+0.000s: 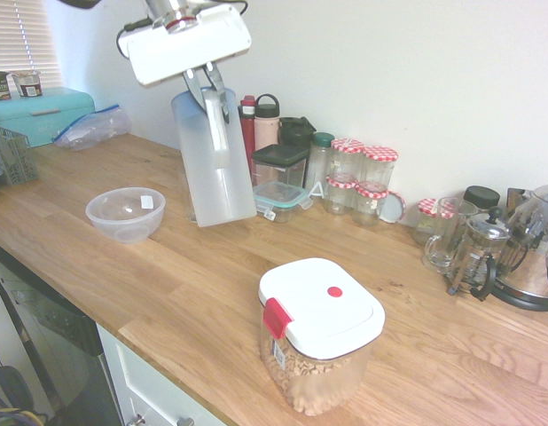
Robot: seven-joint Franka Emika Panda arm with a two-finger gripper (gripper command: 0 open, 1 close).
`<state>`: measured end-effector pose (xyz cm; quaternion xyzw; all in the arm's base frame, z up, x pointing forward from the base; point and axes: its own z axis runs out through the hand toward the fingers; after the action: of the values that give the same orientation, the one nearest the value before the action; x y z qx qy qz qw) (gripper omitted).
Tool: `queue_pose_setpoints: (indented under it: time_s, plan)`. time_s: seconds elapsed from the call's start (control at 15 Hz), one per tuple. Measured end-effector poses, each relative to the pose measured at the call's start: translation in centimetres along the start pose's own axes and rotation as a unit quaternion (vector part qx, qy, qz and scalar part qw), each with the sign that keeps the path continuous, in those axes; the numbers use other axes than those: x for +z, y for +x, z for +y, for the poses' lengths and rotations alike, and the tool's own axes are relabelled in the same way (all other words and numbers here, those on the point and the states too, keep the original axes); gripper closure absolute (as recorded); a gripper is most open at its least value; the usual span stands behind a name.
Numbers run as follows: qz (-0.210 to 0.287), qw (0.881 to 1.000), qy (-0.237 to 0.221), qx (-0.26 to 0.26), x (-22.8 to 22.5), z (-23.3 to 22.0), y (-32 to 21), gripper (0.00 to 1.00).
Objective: Pour me some water
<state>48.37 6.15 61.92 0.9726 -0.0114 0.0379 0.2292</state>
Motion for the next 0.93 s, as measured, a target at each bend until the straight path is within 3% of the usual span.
queue_pose_setpoints:
  time_s: [0.2,0.4,0.67,0.93]
  plan:
    - [0.020,0.995,0.060,0.083,1.3,7.9,-1.1,1.00]
    - [0.009,0.980,0.114,0.160,5.1,9.9,-1.7,1.00]
    - [-0.004,0.952,0.169,0.255,9.9,11.1,-2.0,1.00]
    - [0.017,0.917,0.190,0.350,12.1,12.7,-2.6,1.00]
